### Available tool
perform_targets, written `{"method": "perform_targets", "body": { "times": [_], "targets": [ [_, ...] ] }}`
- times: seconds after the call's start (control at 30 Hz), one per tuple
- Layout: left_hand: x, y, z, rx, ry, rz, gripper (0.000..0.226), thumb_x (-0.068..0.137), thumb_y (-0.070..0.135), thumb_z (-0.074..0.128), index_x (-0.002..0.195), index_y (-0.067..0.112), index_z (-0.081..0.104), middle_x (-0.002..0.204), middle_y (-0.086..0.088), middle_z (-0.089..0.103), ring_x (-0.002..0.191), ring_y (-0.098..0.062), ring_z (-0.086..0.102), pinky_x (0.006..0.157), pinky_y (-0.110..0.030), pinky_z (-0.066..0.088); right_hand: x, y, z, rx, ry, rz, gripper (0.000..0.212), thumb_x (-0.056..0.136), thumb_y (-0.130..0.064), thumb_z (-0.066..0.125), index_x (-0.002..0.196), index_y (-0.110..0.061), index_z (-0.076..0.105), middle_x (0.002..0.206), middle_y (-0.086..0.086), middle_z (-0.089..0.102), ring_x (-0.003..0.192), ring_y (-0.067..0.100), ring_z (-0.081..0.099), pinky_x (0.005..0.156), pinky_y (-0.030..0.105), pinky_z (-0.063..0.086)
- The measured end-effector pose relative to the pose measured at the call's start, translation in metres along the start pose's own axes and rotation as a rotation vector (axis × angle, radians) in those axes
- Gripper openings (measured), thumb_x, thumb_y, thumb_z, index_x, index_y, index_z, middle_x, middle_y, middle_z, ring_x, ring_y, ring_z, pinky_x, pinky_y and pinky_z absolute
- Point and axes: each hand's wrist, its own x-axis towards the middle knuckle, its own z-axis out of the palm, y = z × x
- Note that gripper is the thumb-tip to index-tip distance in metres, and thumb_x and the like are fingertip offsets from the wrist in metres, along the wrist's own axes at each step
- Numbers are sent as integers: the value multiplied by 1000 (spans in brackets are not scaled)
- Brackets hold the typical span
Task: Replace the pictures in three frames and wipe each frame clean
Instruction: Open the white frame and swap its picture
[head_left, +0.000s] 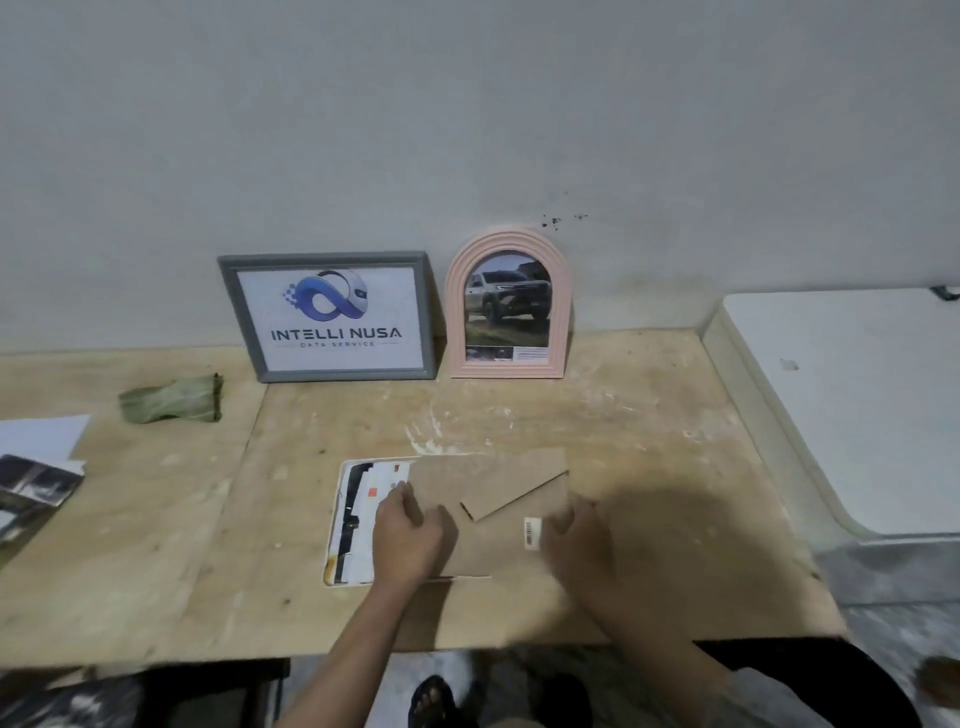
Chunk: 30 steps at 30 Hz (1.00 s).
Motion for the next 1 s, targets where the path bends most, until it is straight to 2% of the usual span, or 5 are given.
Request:
{"method": "perform_targets", "body": {
  "times": [0.4, 0.63, 0.77, 0.83, 1.0],
  "targets": [
    [40, -59, -77, 175, -13, 61, 22, 82, 22, 63, 96, 14, 50, 94, -2, 55, 93, -26, 56, 72, -28, 37, -29, -38, 87, 34, -24, -171, 54, 70, -19, 47, 113, 11, 60, 108, 30, 63, 105, 42, 58, 93, 41, 45],
    [50, -69, -83, 238, -95, 172, 21, 77, 20, 61, 78, 9, 44, 74, -6, 45, 69, -24, 45, 56, -30, 32, -30, -37, 94, -53, -106, -193, 57, 79, -19, 47, 129, 8, 48, 136, 29, 44, 131, 35, 39, 111, 32, 26],
    [52, -75, -87, 315, -222, 191, 50, 77, 30, 59, 119, 7, 46, 123, -13, 53, 108, -32, 55, 76, -31, 42, -29, -35, 95, -179, -197, -297, 55, 84, -15, 50, 134, 6, 39, 150, 28, 20, 142, 34, 19, 112, 27, 20],
    [52, -74, -89, 428, -285, 200, 70, 85, 26, 61, 143, 6, 27, 157, -15, 21, 131, -33, 44, 93, -31, 40, -27, -30, 98, -247, -207, -341, 52, 83, -13, 51, 132, 3, 38, 153, 26, 11, 143, 35, 16, 108, 32, 28],
    [54, -74, -89, 544, -346, 209, 78, 88, 25, 61, 147, 7, 15, 159, -15, -5, 130, -34, 46, 94, -30, 40, -27, -20, 108, -376, -229, -368, 64, 89, -26, 41, 144, 0, 23, 155, 24, -5, 145, 33, 1, 114, 36, 22]
  ]
}}
